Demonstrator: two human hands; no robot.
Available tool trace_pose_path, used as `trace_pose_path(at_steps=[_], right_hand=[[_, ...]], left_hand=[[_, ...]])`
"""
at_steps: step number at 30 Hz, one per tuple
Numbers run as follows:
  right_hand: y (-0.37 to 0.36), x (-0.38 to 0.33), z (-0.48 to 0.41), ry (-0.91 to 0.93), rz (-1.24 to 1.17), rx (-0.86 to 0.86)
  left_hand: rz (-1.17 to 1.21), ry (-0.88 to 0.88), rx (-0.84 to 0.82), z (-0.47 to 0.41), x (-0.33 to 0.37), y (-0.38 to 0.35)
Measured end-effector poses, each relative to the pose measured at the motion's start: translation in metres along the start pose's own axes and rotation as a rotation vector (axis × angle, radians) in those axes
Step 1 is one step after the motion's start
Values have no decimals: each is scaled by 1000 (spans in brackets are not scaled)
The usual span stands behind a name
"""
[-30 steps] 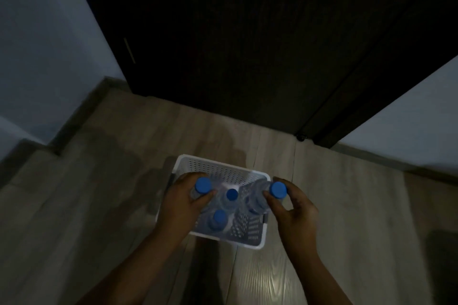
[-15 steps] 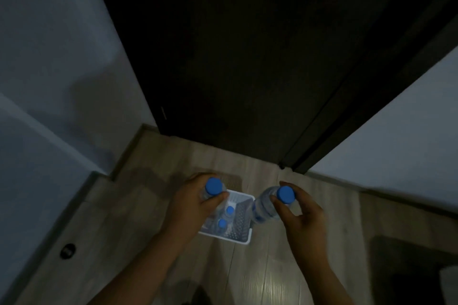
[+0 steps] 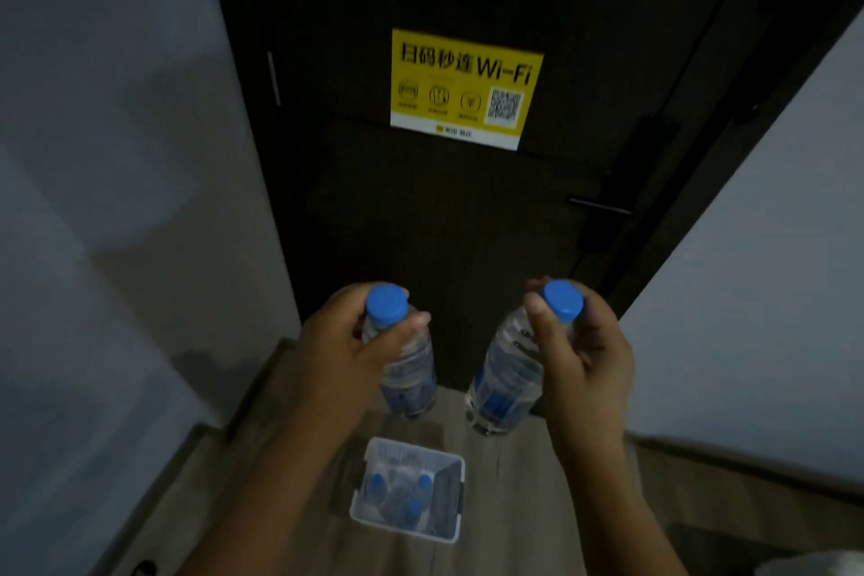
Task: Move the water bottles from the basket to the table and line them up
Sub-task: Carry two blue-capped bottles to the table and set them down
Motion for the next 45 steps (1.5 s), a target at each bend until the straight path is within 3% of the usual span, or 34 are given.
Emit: trace_pose_path(at_steps=[3,7,14,22,25,28,32,40,45], right_hand=[[-5,-48,-10,108,-8,29],[-13,-96,-15,203,13,66],[-34,-149,-22,272,-67,-37],[-61,-158,-48,328,-147,-243],[-71,-153,-63,321,-207,-342],[-82,-147,-74,330,-270,-437],[-101,-142,-76,315,-361,-571],[-149,-174,-7,265,-598,-947],[-162,-208,58,388,-572,-1046]], left_hand=[[75,-110,50,-6,51,20],[197,-110,133,-13,91,45],[81,-178,215,-15,132,81],[35,-83,379,-11,133,97],[-46,-123,457,-8,142,94],[-207,-90,608,0,143,93],[-206,-50,758,24,147,92],[-389,-32,1044,111,174,117],[-507,-18,1225,188,204,136]])
Point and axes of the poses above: each hand's wrist, its own z-axis away from the middle knuckle, its own y-axis out of the back of the hand, x = y × z, the point moved 6 cm from there along -z, towards the middle knuckle, and after that the axes turned 4 degrees about z, right-handed, at the moved point
